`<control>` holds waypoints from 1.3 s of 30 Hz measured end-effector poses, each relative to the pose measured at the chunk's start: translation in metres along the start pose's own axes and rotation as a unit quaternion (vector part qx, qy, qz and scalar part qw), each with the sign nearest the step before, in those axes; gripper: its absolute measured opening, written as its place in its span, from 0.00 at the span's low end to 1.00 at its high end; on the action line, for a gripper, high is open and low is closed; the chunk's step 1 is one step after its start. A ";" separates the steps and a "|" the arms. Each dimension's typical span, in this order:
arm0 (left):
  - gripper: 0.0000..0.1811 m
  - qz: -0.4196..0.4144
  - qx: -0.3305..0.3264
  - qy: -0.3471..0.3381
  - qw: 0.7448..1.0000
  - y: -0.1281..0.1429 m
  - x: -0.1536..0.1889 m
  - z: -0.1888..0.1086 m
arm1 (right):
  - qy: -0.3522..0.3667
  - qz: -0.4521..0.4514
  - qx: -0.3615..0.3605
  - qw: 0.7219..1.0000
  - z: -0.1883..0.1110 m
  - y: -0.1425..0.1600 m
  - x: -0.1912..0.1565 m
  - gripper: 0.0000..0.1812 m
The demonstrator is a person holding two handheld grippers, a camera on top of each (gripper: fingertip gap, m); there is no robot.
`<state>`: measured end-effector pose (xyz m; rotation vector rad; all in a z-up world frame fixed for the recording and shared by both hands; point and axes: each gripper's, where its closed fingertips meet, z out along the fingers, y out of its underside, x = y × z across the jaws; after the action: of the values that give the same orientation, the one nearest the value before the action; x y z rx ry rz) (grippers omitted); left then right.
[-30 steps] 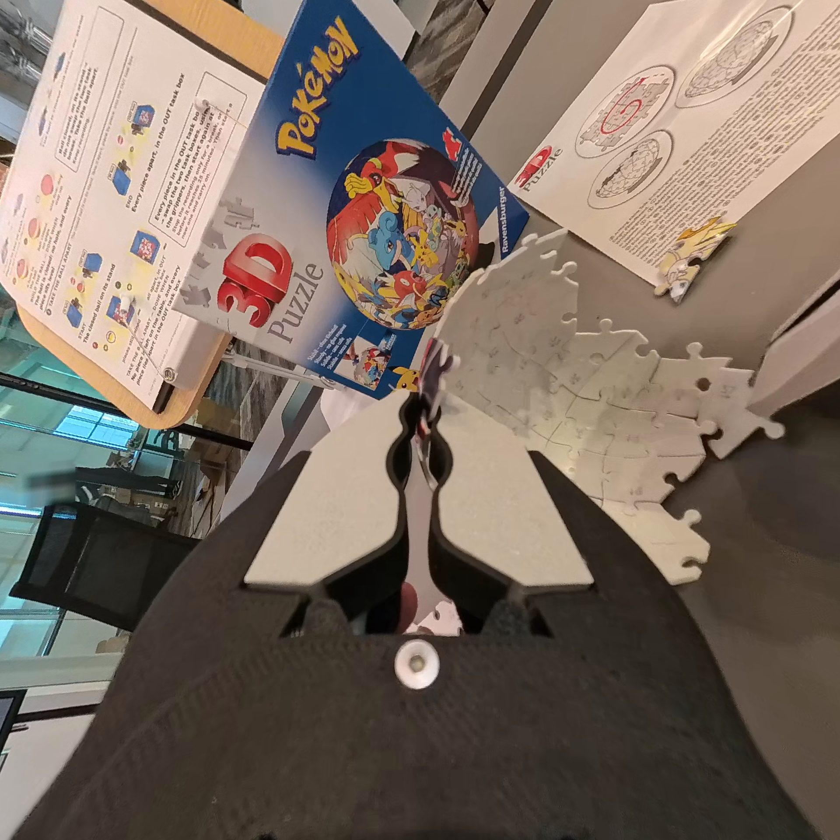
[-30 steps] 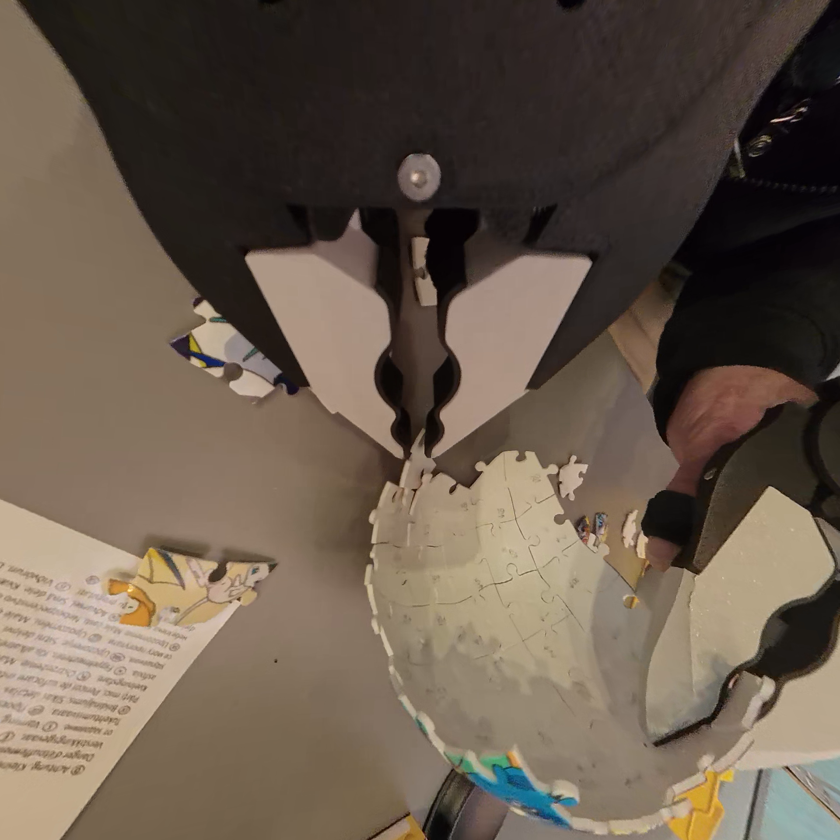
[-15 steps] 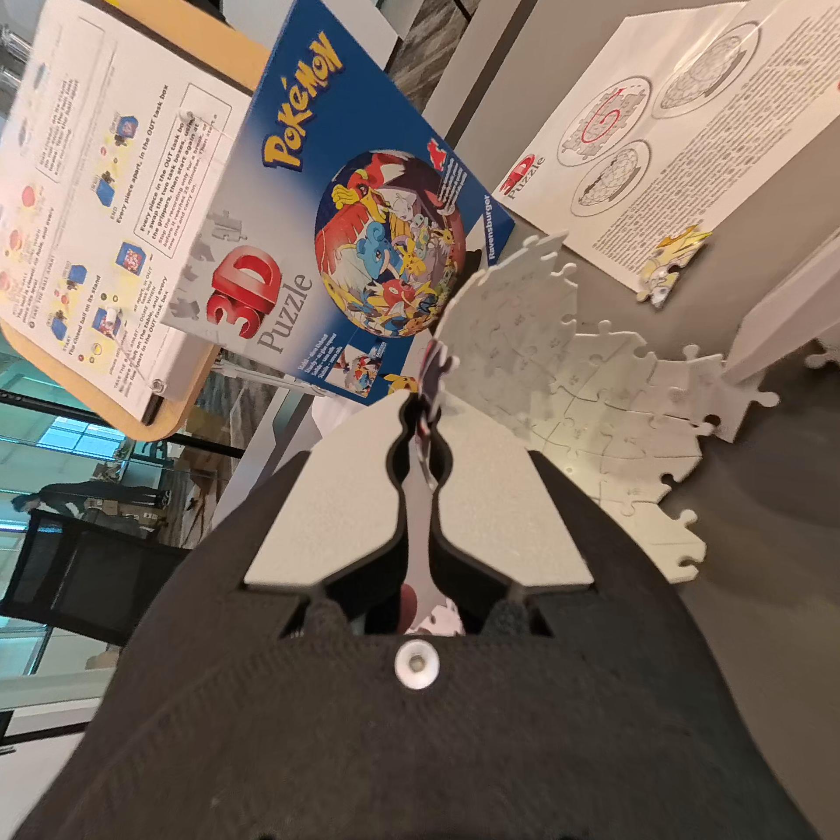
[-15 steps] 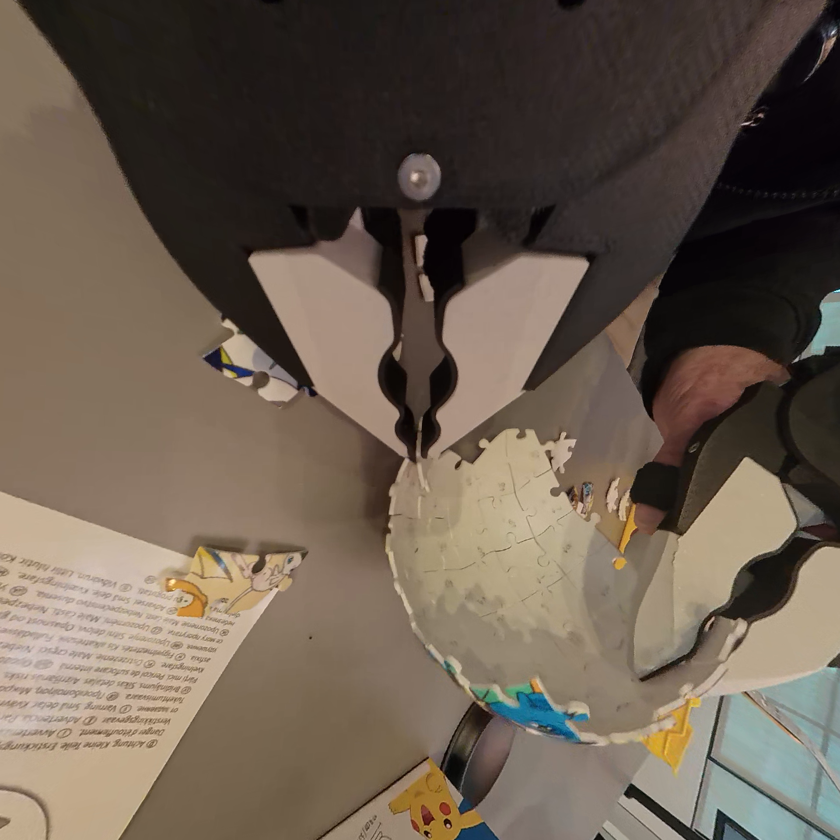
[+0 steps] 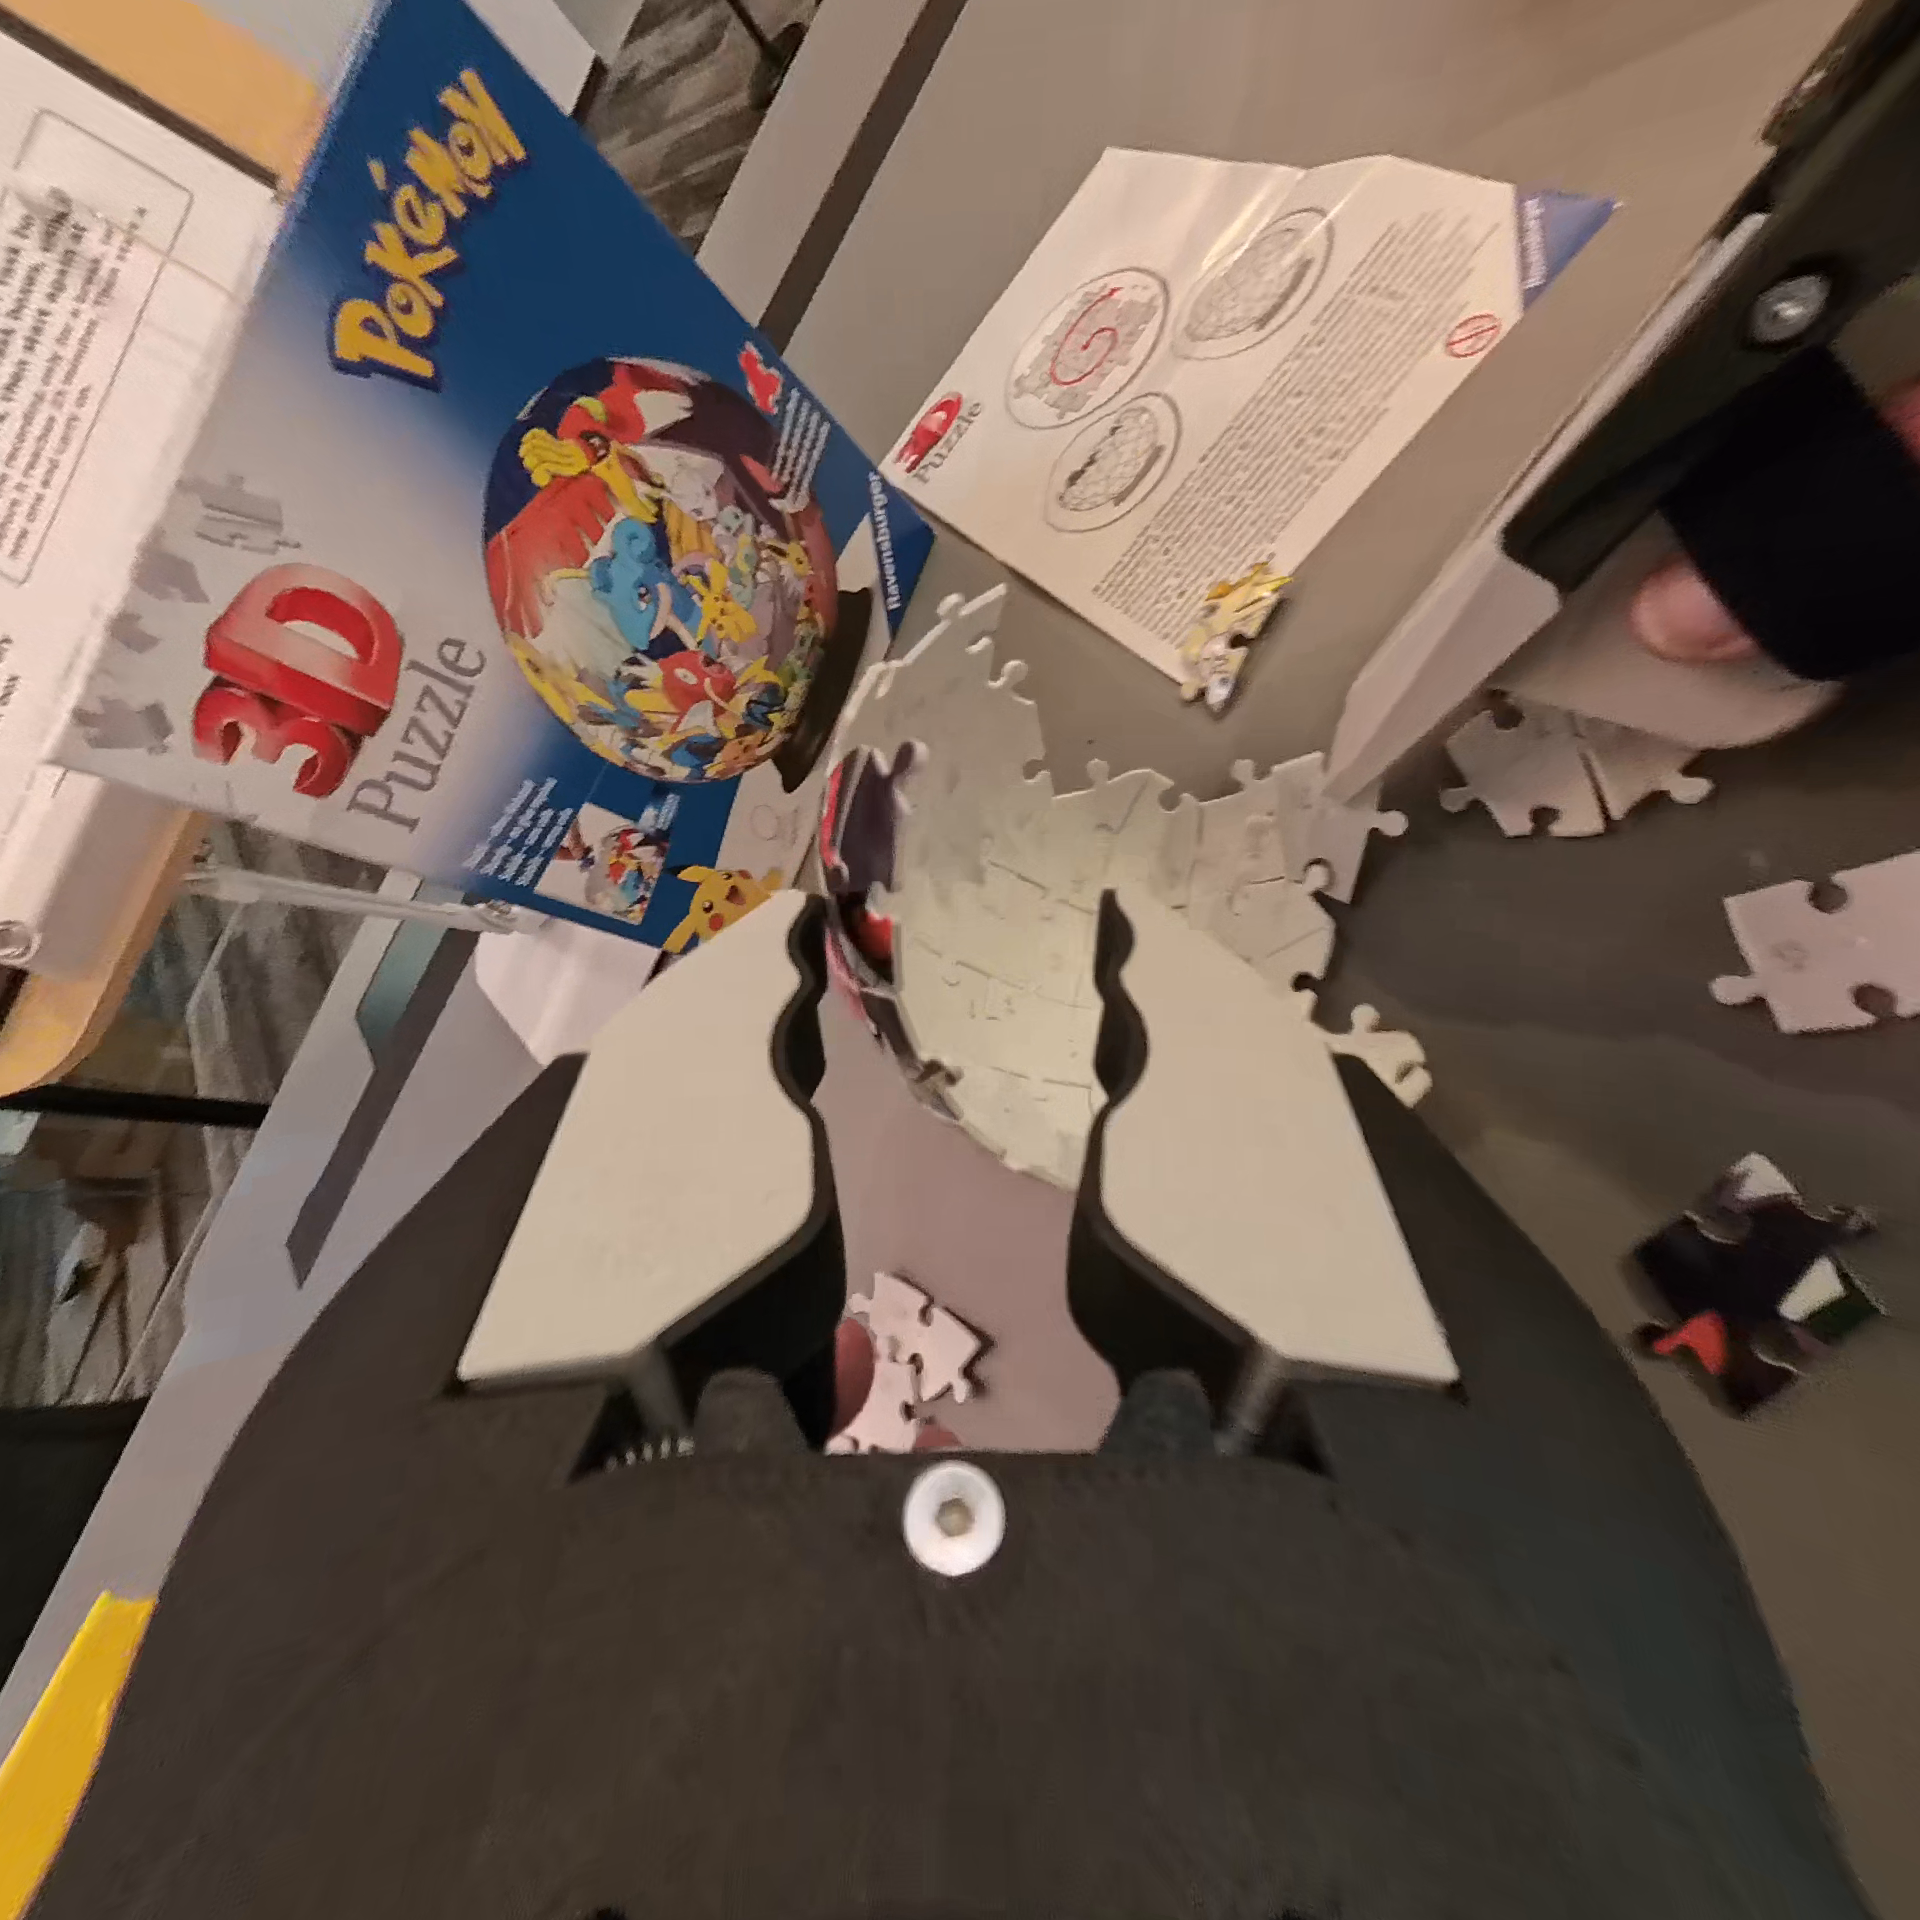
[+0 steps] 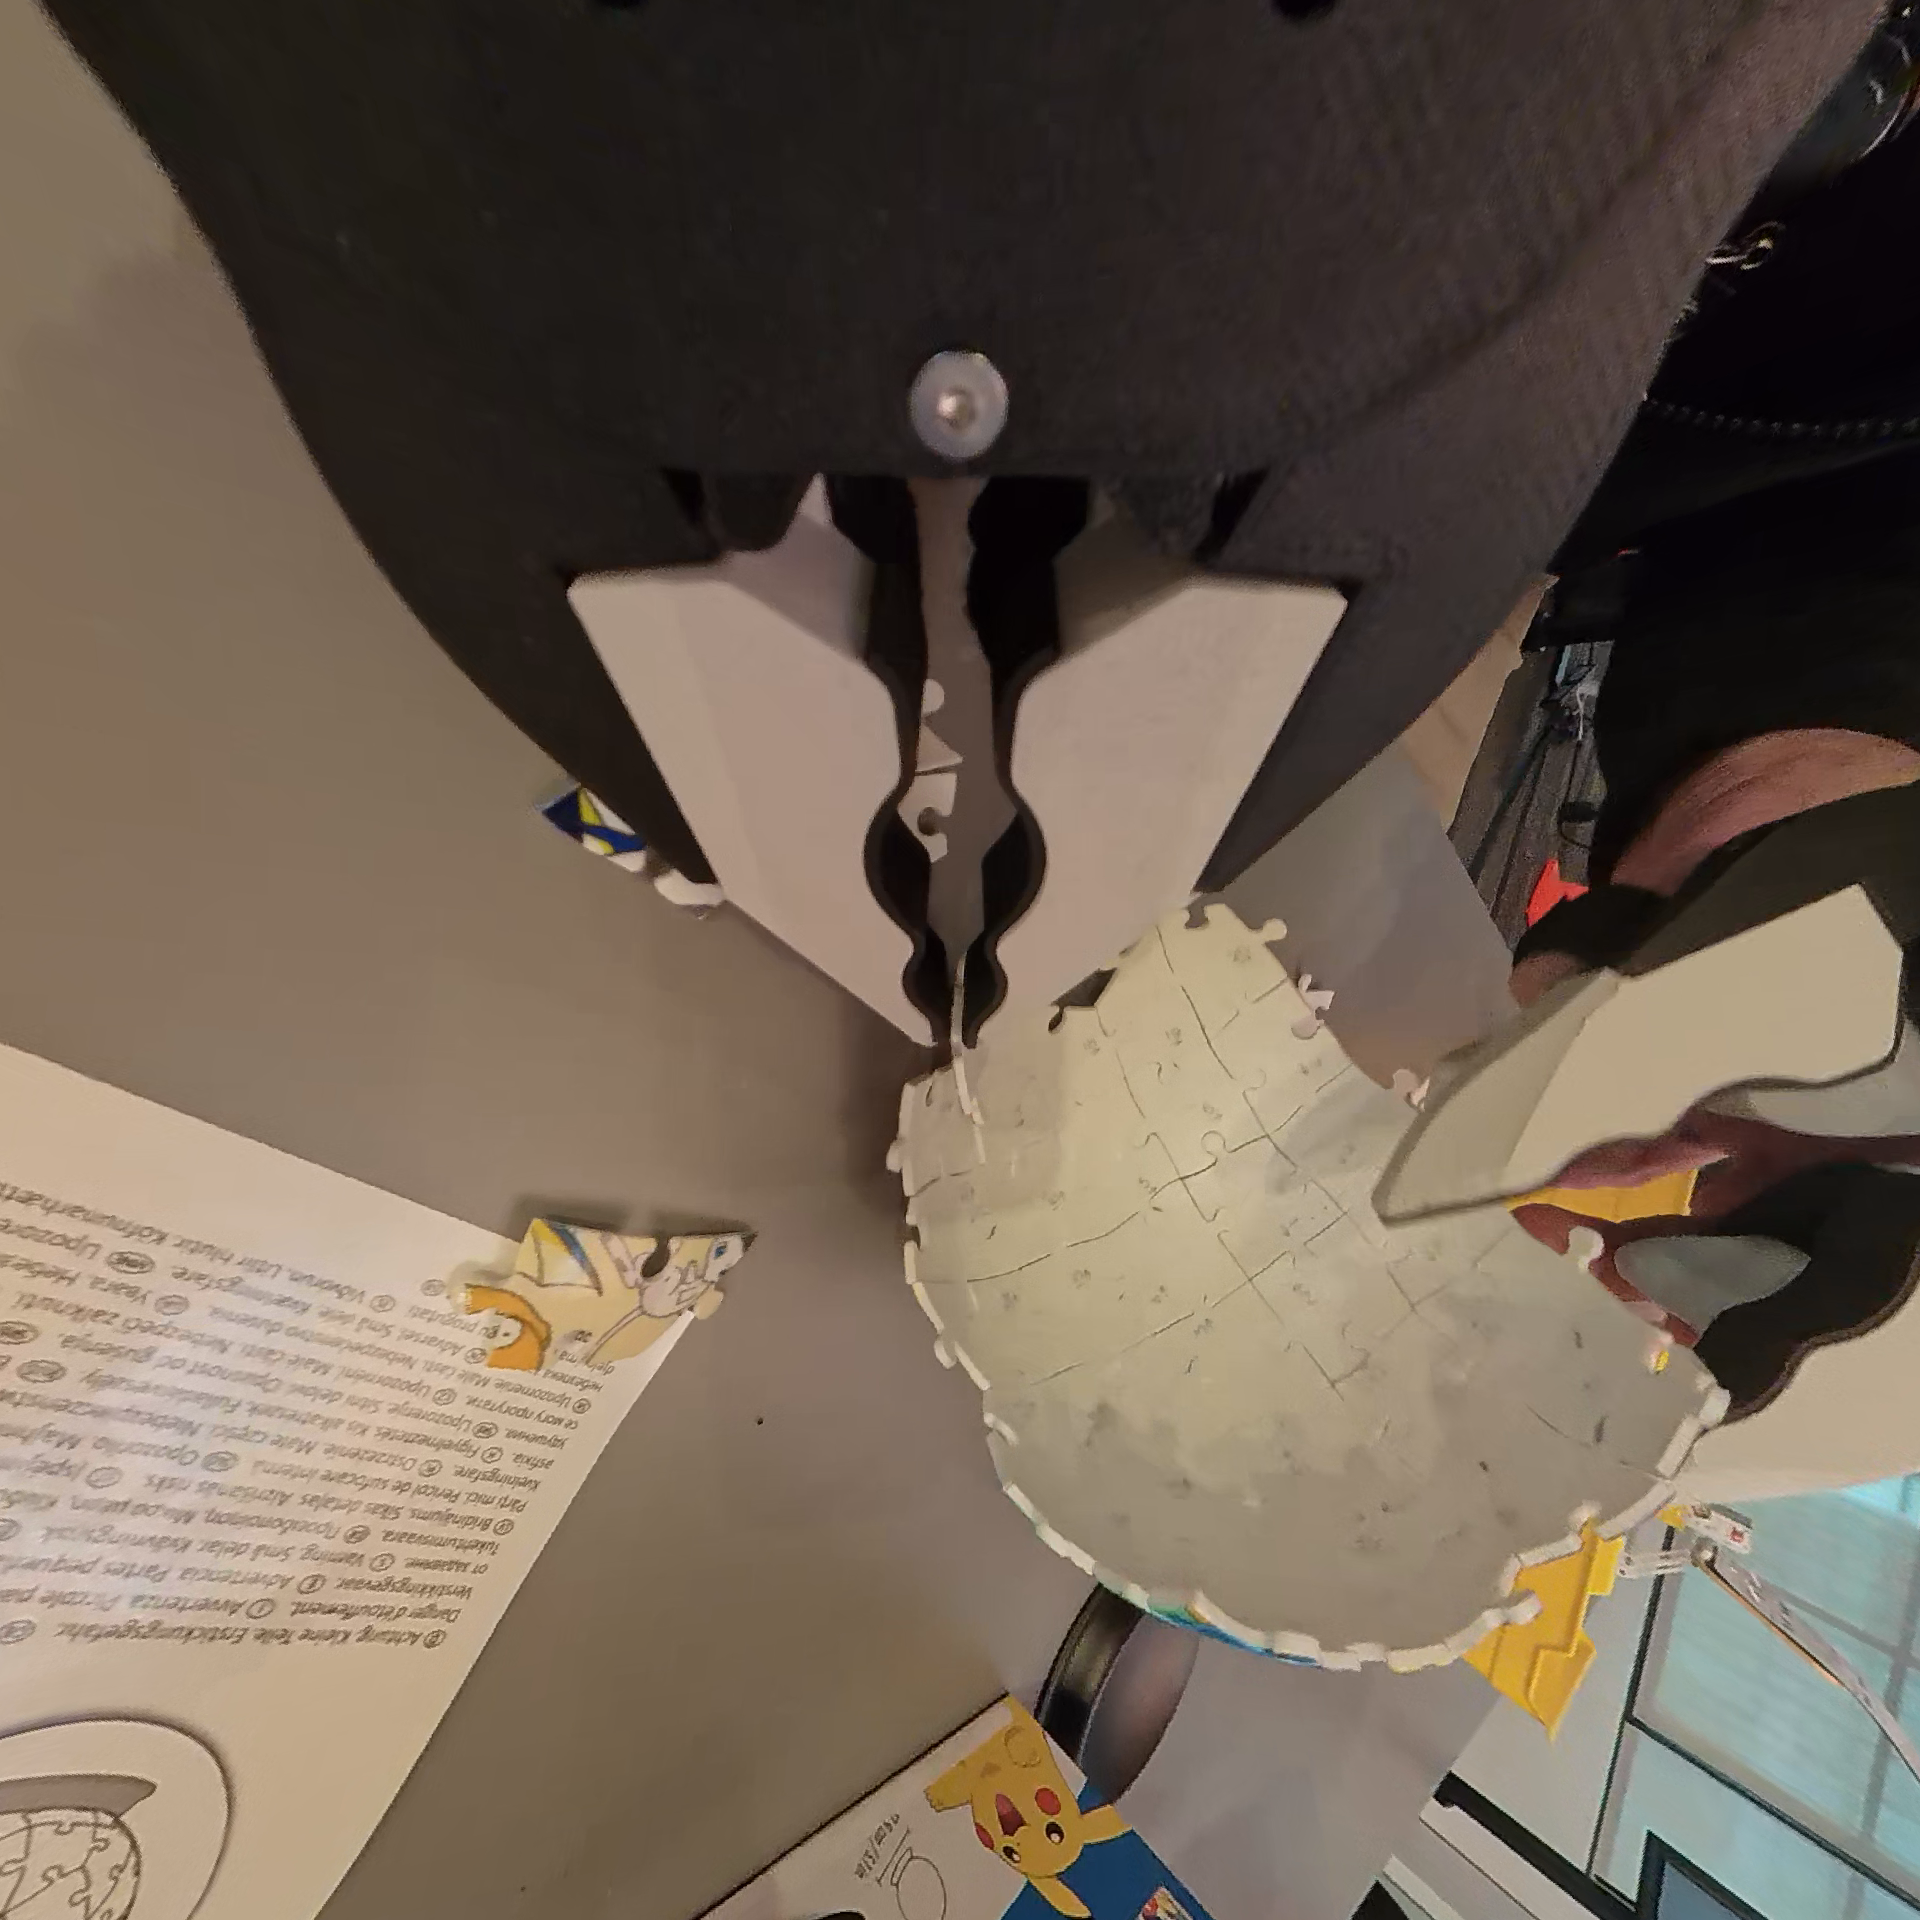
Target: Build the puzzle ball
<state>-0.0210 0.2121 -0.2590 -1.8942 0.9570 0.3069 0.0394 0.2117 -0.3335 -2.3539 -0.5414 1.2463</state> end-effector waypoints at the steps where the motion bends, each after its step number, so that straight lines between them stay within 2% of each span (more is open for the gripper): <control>1: 0.28 -0.003 0.003 0.010 1.000 -0.001 0.002 -0.001 | 0.002 -0.002 0.000 1.000 -0.001 0.000 0.001 0.00; 7: 0.34 -0.004 0.019 0.046 0.999 -0.003 0.014 -0.007 | 0.006 0.003 0.004 1.000 -0.003 -0.004 0.006 0.00; 10: 0.33 -0.010 0.035 0.070 0.997 -0.008 0.017 -0.012 | 0.008 0.004 0.001 1.000 -0.002 -0.005 0.008 0.00; 16: 0.34 0.055 0.052 0.083 0.994 -0.016 0.026 -0.014 | 0.007 0.011 -0.010 1.000 -0.004 -0.005 0.011 0.00; 32: 0.32 0.130 0.077 0.038 0.988 -0.024 0.037 -0.014 | -0.014 0.020 -0.057 0.998 -0.008 0.002 0.014 0.01; 39: 0.33 0.147 0.083 0.010 0.986 -0.021 0.037 -0.008 | -0.012 0.008 -0.080 0.997 -0.008 0.008 0.013 0.05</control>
<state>0.0176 0.1919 -0.2622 -1.6079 1.2401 0.3703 0.0546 0.2102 -0.3427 -2.4814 -0.6546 1.2835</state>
